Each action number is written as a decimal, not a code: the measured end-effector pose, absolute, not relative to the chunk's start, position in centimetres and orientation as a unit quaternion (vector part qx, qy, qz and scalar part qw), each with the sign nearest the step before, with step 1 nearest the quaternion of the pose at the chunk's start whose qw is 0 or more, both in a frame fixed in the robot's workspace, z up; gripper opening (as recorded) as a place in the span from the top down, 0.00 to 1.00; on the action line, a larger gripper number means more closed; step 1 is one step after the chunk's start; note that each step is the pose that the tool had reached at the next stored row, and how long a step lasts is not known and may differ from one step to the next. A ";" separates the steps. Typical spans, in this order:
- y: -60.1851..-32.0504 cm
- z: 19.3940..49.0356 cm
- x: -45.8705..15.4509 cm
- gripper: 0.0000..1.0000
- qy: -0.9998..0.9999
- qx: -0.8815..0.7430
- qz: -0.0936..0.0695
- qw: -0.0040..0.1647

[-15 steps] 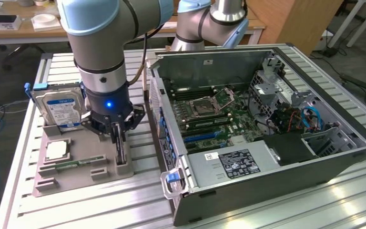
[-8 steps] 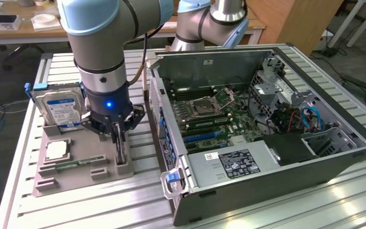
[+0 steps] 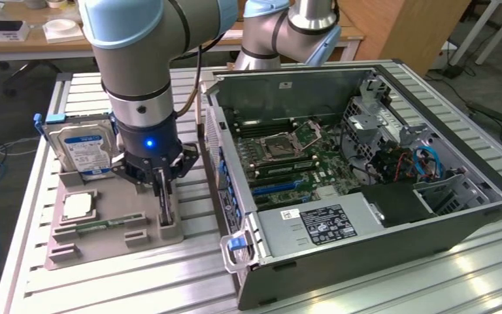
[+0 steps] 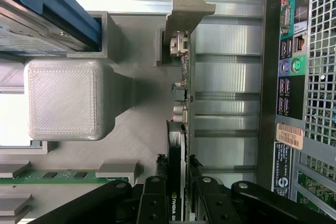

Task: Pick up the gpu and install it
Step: 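Pick up the gpu and move the gpu toward the slot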

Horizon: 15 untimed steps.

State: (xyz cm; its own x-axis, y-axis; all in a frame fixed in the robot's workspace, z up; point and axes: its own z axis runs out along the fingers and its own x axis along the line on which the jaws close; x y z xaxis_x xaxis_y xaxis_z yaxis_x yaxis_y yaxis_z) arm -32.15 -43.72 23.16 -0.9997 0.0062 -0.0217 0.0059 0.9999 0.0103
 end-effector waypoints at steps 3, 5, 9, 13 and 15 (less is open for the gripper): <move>-43.7 23.2 -32.1 0.74 1.000 0.003 0.005 0.011; -43.7 23.2 -32.1 0.74 1.000 0.003 0.005 0.011; -43.7 23.3 -32.1 0.74 1.000 0.003 0.006 0.011; -43.7 23.8 -32.1 0.74 1.000 0.003 0.007 0.011; -43.7 23.9 -32.1 0.74 1.000 0.003 0.008 0.011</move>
